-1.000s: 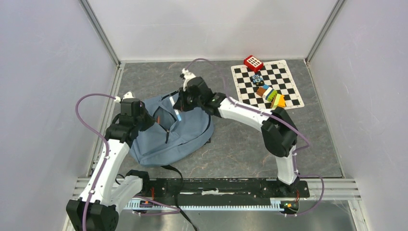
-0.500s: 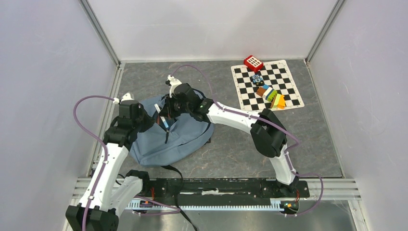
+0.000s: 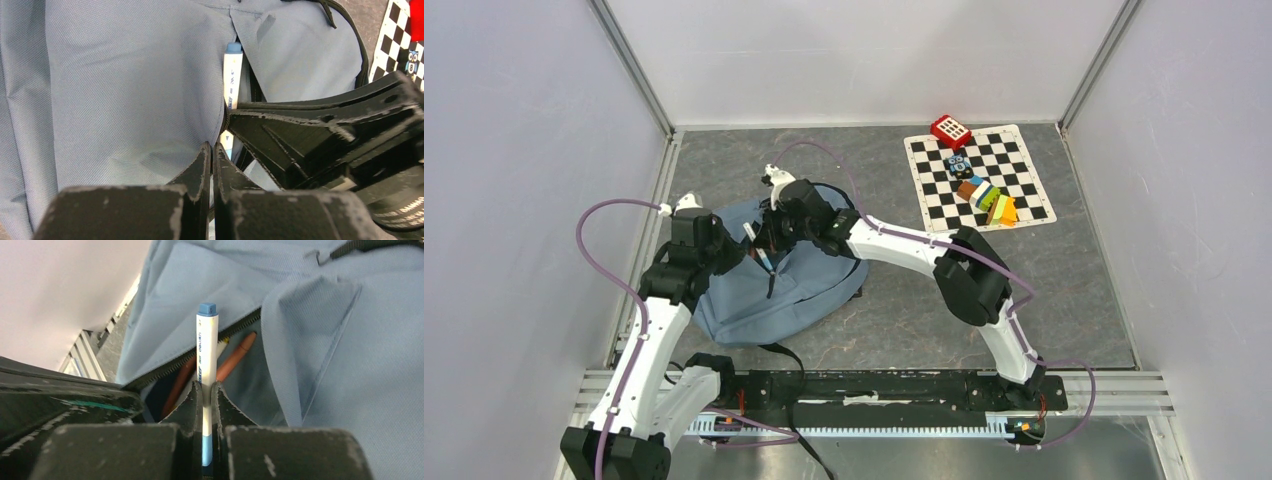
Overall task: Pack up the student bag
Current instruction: Place the stationery in the student bag.
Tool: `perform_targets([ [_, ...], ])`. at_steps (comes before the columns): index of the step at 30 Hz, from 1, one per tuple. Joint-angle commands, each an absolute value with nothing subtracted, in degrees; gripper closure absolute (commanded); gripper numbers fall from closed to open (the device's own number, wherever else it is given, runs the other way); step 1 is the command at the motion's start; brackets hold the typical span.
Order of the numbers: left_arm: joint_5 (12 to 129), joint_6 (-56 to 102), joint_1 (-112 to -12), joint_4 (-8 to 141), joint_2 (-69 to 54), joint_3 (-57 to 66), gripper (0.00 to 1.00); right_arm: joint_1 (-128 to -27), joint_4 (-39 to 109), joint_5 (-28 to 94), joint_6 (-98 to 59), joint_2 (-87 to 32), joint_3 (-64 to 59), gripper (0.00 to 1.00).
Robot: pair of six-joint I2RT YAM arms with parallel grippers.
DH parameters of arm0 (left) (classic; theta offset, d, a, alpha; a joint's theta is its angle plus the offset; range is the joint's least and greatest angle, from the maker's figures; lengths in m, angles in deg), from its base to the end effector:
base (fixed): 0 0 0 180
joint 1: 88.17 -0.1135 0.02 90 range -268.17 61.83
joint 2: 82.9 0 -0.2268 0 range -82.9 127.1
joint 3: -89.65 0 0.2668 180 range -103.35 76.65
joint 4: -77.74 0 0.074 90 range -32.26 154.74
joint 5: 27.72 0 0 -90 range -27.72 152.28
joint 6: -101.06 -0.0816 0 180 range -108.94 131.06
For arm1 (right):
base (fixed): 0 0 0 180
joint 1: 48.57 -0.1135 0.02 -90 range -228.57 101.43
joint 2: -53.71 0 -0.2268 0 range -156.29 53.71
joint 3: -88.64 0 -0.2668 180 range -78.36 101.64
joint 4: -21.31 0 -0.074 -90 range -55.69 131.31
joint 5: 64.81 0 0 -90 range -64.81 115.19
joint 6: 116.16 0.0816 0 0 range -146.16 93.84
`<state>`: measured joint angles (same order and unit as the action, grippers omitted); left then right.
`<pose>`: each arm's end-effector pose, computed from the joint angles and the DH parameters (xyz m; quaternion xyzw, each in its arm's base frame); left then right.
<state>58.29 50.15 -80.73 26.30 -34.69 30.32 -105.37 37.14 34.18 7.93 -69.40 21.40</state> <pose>0.2478 -0.0266 0.2335 -0.2614 0.8686 -0.1368 0.3982 0.2878 0.4631 0.1873 -0.2072 0.8215 0.4222 0.3223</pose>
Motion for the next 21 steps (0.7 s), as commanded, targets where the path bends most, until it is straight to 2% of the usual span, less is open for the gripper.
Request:
perform_targets([
  [1, 59.66, 52.89, -80.96, 30.1, -34.64, 28.85, 0.98, -106.18, 38.12, 35.09, 8.28, -66.4, 17.96, 1.0],
  [6, 60.08, 52.3, -80.96, 30.46, -33.43, 28.23, 0.98, -106.75, 42.48, 35.69, 10.3, -67.12, 19.1, 1.0],
  [17, 60.35, 52.19, -80.96, 29.76, -35.09, 29.43, 0.98, -108.53, 46.36, 38.38, 8.7, -75.67, 32.24, 1.0],
  [21, 60.33, 52.28, -80.96, 29.54, -35.57, 29.72, 0.98, -108.52, 46.61, 36.7, 7.5, -74.68, 31.6, 0.8],
])
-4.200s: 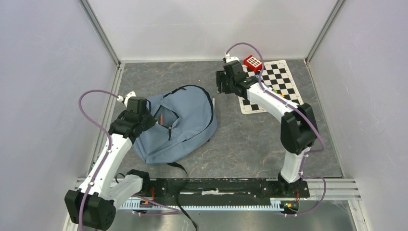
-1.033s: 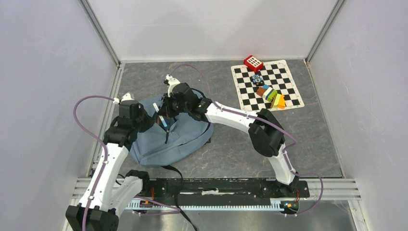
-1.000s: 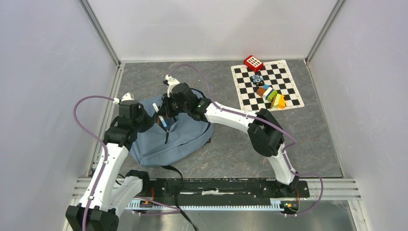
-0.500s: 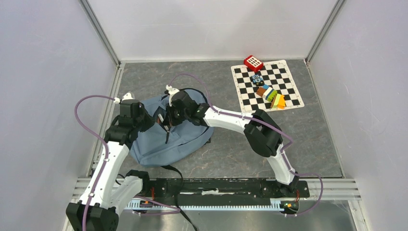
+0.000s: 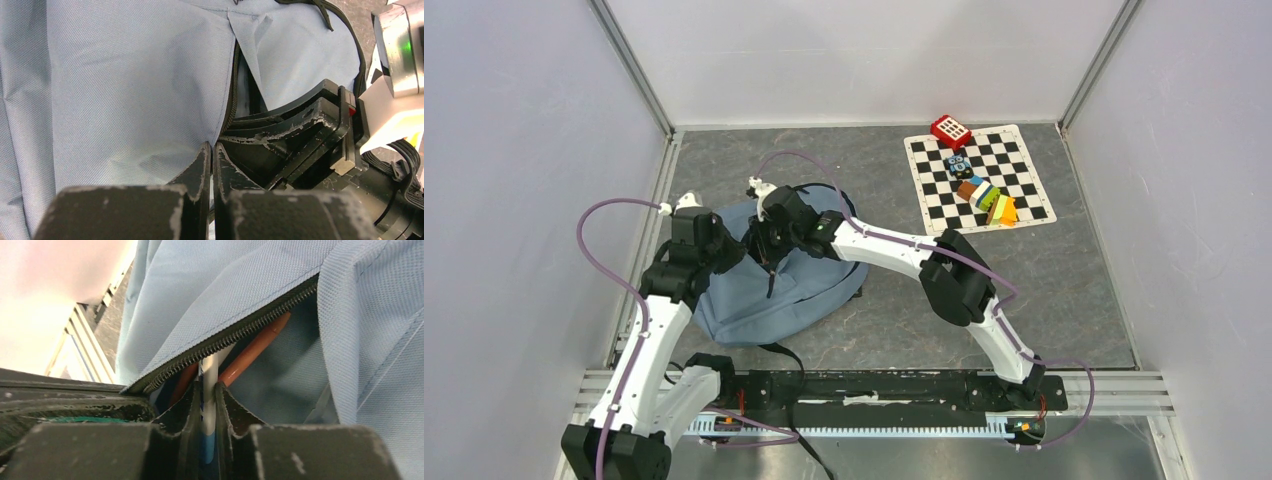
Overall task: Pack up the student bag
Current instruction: Place the stationery in the student bag, then adjust the student bag at the center of the board.
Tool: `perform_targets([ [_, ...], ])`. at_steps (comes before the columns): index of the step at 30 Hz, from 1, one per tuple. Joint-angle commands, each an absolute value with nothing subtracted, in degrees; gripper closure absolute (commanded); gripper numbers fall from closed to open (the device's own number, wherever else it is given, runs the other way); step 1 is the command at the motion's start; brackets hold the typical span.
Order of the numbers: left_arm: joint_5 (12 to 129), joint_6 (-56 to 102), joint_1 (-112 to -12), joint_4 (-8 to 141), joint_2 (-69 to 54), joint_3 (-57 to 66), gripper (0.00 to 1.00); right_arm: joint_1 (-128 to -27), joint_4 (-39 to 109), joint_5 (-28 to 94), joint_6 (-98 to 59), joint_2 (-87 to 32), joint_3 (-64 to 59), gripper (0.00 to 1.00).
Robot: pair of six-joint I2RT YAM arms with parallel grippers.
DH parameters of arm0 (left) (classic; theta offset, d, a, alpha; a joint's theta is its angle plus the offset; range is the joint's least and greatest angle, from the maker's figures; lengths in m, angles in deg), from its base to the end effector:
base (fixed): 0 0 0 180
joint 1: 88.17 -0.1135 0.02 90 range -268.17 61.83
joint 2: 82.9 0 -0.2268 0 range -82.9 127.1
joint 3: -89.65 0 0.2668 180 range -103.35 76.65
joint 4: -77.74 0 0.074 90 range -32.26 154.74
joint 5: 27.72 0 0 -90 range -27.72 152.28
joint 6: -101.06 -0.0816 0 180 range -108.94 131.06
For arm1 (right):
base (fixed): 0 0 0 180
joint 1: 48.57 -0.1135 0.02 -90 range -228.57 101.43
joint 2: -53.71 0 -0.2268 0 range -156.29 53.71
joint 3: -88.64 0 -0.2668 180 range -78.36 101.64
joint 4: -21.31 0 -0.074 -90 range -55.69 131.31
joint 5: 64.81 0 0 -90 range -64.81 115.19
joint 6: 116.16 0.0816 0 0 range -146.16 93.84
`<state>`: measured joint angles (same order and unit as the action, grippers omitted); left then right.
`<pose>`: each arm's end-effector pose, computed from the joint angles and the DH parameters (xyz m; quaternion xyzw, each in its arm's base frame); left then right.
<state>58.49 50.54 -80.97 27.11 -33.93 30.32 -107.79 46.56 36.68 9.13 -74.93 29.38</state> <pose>0.2508 -0.0263 0.2321 -0.2654 0.8672 -0.1390 0.3977 0.2699 0.4850 0.1698 -0.2280 0.8461 0.4076 0.2568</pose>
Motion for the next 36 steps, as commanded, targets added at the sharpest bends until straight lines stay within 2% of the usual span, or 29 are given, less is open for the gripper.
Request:
perform_targets([
  [1, 60.26, 52.32, -80.96, 29.53, -35.67, 29.8, 0.98, -108.51, 46.59, 36.45, 7.28, -74.44, 31.57, 0.74],
  [9, 58.26, 52.53, -80.96, 29.06, -36.67, 29.62, 0.98, -108.52, 46.21, 34.63, 3.71, -71.78, 31.02, 0.43],
  [14, 57.19, 52.89, -80.96, 29.06, -36.6, 29.54, 0.98, -107.63, 46.97, 27.15, -3.77, -63.51, 27.28, 0.32],
  [21, 54.98, 52.47, -80.96, 28.61, -34.99, 26.81, 0.98, -100.64, 50.37, 18.35, -8.77, -51.29, 20.32, 0.21],
  [25, 54.59, 51.97, -80.95, 28.78, -33.65, 25.14, 0.98, -94.43, 54.9, 16.03, -9.92, -47.32, 15.24, 0.18],
  [29, 55.14, 51.84, -80.96, 28.91, -32.83, 25.14, 0.98, -90.39, 57.45, 18.2, -11.5, -46.18, 9.01, 0.16],
  [36, 55.1, 51.31, -80.96, 28.89, -32.31, 24.9, 0.98, -90.15, 59.04, 28.53, -10.87, -49.91, 5.87, 0.18],
])
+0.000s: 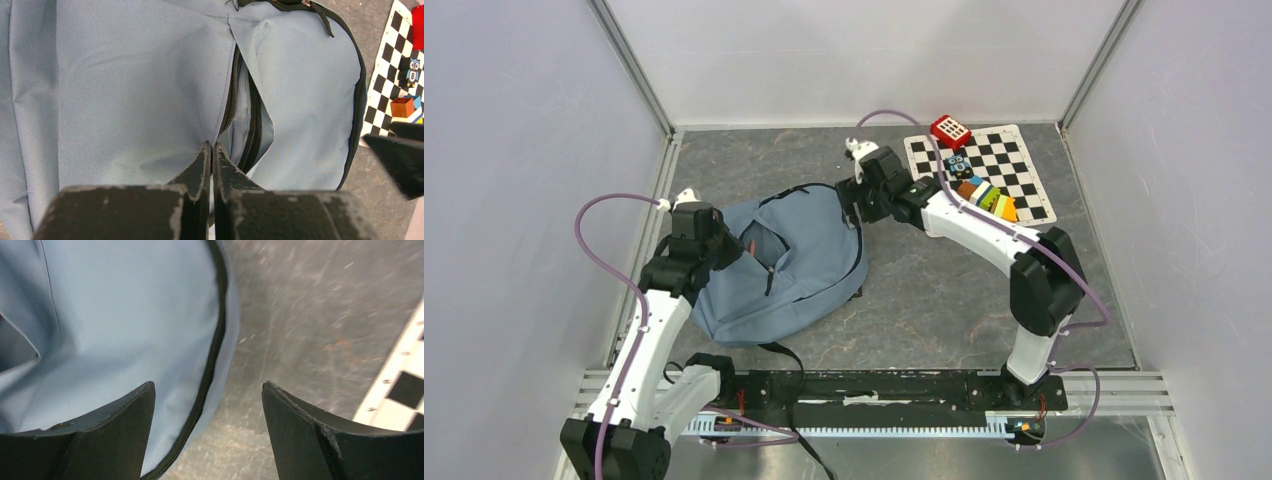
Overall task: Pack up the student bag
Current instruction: Adjust the student bag at the center of the board.
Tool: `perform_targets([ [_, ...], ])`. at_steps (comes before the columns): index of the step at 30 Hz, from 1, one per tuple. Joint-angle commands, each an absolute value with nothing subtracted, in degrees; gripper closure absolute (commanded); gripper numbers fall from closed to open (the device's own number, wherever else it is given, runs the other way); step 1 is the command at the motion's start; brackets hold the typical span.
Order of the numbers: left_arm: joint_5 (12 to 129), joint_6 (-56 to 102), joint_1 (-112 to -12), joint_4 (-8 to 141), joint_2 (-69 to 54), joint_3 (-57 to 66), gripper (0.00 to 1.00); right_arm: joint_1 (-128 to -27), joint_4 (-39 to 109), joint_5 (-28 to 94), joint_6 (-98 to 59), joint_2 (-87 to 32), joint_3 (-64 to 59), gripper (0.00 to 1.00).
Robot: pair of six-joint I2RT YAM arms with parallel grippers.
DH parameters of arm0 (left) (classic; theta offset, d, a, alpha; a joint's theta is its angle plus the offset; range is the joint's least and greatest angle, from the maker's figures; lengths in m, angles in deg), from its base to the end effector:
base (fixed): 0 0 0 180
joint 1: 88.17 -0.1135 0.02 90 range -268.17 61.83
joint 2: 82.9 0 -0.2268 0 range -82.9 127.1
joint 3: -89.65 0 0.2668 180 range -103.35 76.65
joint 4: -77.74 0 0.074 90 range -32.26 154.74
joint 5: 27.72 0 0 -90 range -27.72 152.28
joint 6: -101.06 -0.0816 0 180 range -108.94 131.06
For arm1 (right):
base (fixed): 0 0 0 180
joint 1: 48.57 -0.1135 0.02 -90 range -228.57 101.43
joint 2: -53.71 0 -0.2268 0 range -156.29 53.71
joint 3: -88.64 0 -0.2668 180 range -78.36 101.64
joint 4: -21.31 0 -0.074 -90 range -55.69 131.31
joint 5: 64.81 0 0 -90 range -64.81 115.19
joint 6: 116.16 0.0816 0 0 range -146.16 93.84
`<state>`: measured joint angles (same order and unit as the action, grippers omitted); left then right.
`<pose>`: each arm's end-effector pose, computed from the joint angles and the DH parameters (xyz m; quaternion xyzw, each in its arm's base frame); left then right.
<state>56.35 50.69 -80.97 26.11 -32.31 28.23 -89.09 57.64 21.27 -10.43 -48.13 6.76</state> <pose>0.2546 -0.0237 0.2375 -0.2742 0.8659 -0.1220 0.4002 0.3470 0.2893 0.2182 -0.1804 0.8879 0.1716 0.3868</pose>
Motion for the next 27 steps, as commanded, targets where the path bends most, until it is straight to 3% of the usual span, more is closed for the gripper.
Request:
perform_targets([
  [1, 55.11, 51.31, -80.94, 28.88, -32.21, 24.81, 0.98, -90.22, 58.52, 30.26, -10.68, -50.33, 5.55, 0.19],
  [3, 55.05, 51.31, -80.96, 28.96, -32.19, 24.79, 0.98, -90.41, 57.28, 32.13, -10.25, -51.29, 5.1, 0.2],
  [7, 54.79, 51.06, -80.96, 29.39, -32.49, 24.8, 0.98, -90.48, 58.02, 35.15, -10.16, -54.92, 7.12, 0.32],
  [11, 54.65, 49.03, -80.96, 29.46, -32.93, 23.4, 0.98, -90.9, 56.52, 35.84, -10.17, -55.17, 9.87, 0.83],
  [13, 53.43, 47.81, -80.96, 29.58, -33.62, 22.29, 0.98, -91.41, 54.16, 34.69, -9.96, -53.83, 12.21, 1.0],
  [21, 51.39, 41.12, -80.91, 29.38, -32.46, 12.24, 0.98, -93.56, 48.49, 31.24, -10.43, -56.6, 26.41, 1.0],
  [27, 50.13, 42.47, -80.96, 29.07, -27.21, 13.28, 0.98, -93.57, 47.31, 32.14, -12.12, -65.84, 33.33, 1.0],
])
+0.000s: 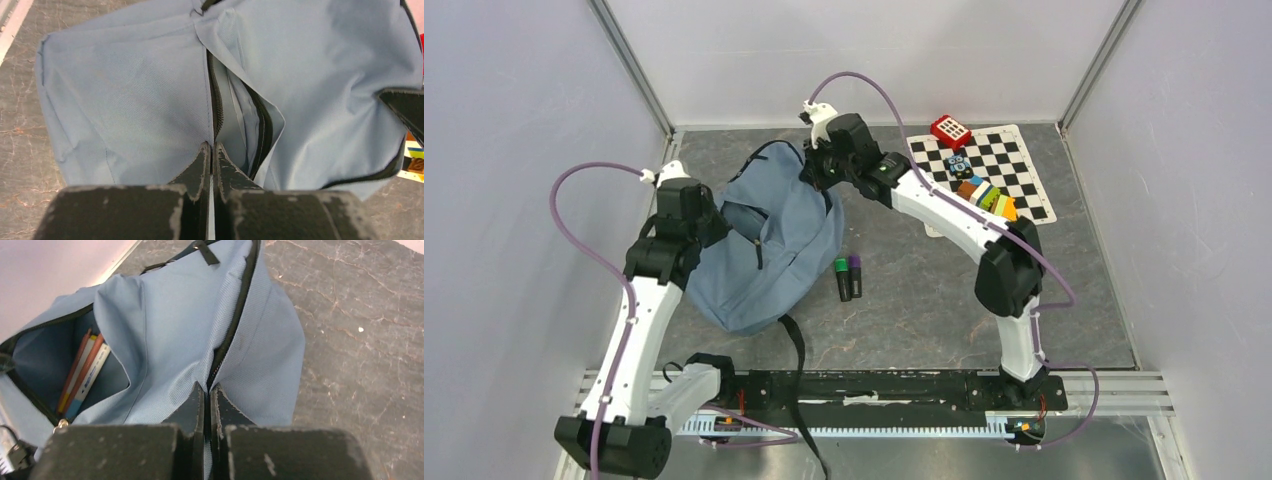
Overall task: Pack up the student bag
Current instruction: Adjust the student bag at the center of the board, then pick up the stationery from the center of the board.
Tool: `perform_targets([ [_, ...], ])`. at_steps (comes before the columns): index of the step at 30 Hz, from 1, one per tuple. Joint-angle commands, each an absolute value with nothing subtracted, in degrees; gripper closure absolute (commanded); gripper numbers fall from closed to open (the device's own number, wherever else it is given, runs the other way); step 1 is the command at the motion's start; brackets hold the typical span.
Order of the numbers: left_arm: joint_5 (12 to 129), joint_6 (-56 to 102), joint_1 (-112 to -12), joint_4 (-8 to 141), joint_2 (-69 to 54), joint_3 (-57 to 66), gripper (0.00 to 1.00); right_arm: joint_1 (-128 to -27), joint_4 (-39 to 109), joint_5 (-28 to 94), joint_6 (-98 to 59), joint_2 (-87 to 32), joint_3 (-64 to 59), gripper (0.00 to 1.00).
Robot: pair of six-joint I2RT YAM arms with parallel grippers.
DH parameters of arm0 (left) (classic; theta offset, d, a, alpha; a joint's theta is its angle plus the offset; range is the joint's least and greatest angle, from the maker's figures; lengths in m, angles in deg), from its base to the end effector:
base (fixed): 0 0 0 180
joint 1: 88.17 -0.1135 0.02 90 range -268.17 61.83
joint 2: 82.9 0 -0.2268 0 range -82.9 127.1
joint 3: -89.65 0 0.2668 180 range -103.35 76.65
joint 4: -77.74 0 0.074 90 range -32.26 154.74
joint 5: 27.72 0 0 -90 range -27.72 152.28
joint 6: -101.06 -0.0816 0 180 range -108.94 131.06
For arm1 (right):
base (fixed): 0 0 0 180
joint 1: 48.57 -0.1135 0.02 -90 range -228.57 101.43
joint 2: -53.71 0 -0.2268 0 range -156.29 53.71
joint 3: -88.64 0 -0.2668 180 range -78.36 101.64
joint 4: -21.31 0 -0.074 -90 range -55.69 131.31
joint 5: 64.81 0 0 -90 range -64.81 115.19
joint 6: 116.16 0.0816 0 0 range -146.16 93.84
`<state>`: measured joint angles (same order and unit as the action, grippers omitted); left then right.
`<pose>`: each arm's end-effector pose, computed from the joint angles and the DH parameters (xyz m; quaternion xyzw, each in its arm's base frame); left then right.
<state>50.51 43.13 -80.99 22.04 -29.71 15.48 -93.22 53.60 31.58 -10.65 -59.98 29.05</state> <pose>0.2598 -0.0159 0.3030 -0.2364 0.8503 -0.0694 0.4652 0.3607 0.3691 0.2855 -0.2413 0.8101 0.3076 0.4370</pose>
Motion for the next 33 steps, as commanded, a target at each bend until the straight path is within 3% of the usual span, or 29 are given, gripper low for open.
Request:
perform_targets([
  [1, 50.56, 42.96, -80.96, 29.65, -26.48, 13.82, 0.98, -93.55, 47.16, 32.0, -12.32, -67.3, 34.05, 1.0],
  [3, 51.13, 44.24, -80.95, 31.18, -25.79, 15.41, 0.98, -93.44, 46.86, 31.34, -12.48, -69.43, 35.0, 0.99],
  [7, 51.73, 45.1, -80.96, 33.09, -24.91, 18.17, 0.98, -93.32, 46.2, 30.88, -13.26, -71.65, 35.19, 0.88],
  [9, 52.25, 45.08, -80.92, 33.36, -24.51, 19.32, 0.98, -93.07, 46.96, 30.96, -13.56, -71.63, 34.72, 0.7],
  [11, 52.54, 45.41, -80.96, 33.44, -24.49, 20.53, 0.98, -92.94, 48.79, 30.96, -13.82, -70.31, 34.14, 0.43],
  [13, 52.62, 45.96, -80.96, 33.54, -24.8, 21.54, 0.98, -92.87, 50.43, 30.04, -14.85, -67.17, 31.4, 0.3],
  [24, 49.12, 49.41, -81.05, 32.46, -24.87, 24.72, 0.98, -92.87, 46.97, 24.16, -6.21, -41.69, -10.8, 0.28],
  [28, 49.24, 50.57, -81.05, 33.51, -26.06, 26.16, 0.98, -92.87, 46.3, 25.02, -2.37, -43.26, -15.83, 0.31],
  [33, 49.86, 49.28, -81.05, 33.41, -26.17, 26.29, 0.98, -92.86, 48.01, 26.45, 1.45, -49.23, -12.62, 0.37],
])
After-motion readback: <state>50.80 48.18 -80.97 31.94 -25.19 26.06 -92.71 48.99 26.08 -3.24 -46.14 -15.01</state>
